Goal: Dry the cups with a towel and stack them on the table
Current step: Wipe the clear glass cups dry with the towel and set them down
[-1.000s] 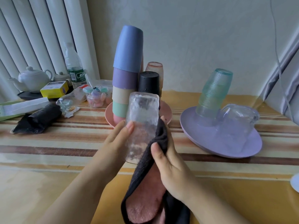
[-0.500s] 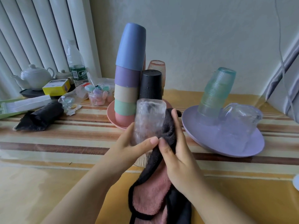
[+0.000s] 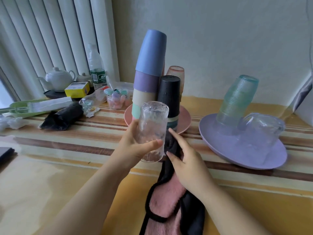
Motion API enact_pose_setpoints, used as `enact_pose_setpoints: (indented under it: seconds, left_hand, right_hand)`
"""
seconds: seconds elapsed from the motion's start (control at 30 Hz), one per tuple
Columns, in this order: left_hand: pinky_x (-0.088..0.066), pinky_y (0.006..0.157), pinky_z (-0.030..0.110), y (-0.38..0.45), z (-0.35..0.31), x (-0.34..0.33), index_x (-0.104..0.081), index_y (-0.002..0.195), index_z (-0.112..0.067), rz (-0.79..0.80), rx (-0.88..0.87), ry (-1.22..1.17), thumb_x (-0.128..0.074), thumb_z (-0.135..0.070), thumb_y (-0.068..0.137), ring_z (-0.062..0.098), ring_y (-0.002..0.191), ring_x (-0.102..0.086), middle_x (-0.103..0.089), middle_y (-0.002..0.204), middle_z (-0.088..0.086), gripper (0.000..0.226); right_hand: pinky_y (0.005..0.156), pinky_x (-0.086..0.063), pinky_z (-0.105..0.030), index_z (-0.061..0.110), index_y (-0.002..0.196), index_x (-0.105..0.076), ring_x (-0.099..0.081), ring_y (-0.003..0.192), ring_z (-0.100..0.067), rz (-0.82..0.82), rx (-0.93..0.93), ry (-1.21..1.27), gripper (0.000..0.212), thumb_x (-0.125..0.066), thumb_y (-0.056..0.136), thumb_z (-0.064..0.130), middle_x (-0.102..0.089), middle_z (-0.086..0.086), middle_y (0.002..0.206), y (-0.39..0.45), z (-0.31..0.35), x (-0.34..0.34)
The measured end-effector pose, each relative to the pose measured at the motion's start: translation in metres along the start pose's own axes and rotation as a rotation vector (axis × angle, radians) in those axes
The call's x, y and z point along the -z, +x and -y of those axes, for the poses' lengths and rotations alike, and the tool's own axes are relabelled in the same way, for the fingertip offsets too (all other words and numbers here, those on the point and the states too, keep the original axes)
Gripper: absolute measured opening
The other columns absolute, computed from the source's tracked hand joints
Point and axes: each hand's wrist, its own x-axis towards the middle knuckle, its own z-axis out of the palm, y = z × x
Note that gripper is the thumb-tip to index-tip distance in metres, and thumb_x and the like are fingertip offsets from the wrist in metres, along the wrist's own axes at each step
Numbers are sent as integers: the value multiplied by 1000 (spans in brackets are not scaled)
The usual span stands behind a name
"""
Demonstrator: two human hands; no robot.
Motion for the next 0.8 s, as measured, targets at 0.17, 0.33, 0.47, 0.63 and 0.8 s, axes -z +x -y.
enact_pose_setpoints:
  seconds: [0.17, 0.33, 0.47, 0.63, 0.8]
  left_hand:
    - [-56, 89, 41, 4, -5, 17, -52, 116, -28, -98, 45, 129, -91, -23, 51, 18, 99, -69, -68, 110, 3, 77]
    - [-52, 94, 40, 6, -14, 63, -53, 122, -26, -252, 21, 292, -91, -15, 58, 13, 102, -65, -67, 113, -3, 75]
    - [-51, 95, 45, 27, -12, 105, -52, 125, -21, -385, 56, 315, -90, -17, 62, 23, 107, -61, -63, 120, 3, 73]
    - [-48, 100, 48, 66, -1, 125, -48, 135, -16, -423, 118, 366, -92, -42, 42, 27, 112, -60, -59, 129, 8, 106]
    - [-50, 97, 48, 92, 12, 127, -57, 119, -14, -406, 124, 394, -90, -33, 51, 25, 106, -62, -65, 115, 6, 77]
  right_hand:
    - [76, -30, 8, 40, 137, -39, -48, 99, 15, -18, -38, -49, 65, -57, 89, 0, -51, 26, 116, 2, 2, -2]
    - [74, -33, 7, 41, 126, -44, -51, 97, 6, 30, -26, -134, 60, -56, 88, -3, -55, 21, 108, 5, 5, -4]
    - [77, -31, 8, 52, 114, -46, -44, 94, 30, 46, -7, -151, 65, -57, 85, -6, -54, 32, 108, 7, 7, -6]
    - [79, -30, 8, 60, 111, -46, -42, 96, 33, 39, -5, -150, 72, -58, 84, -6, -50, 38, 110, 8, 3, -6]
    - [83, -32, 5, 54, 116, -51, -46, 106, 26, 49, -16, -109, 70, -57, 84, -9, -51, 41, 113, 10, 0, -6]
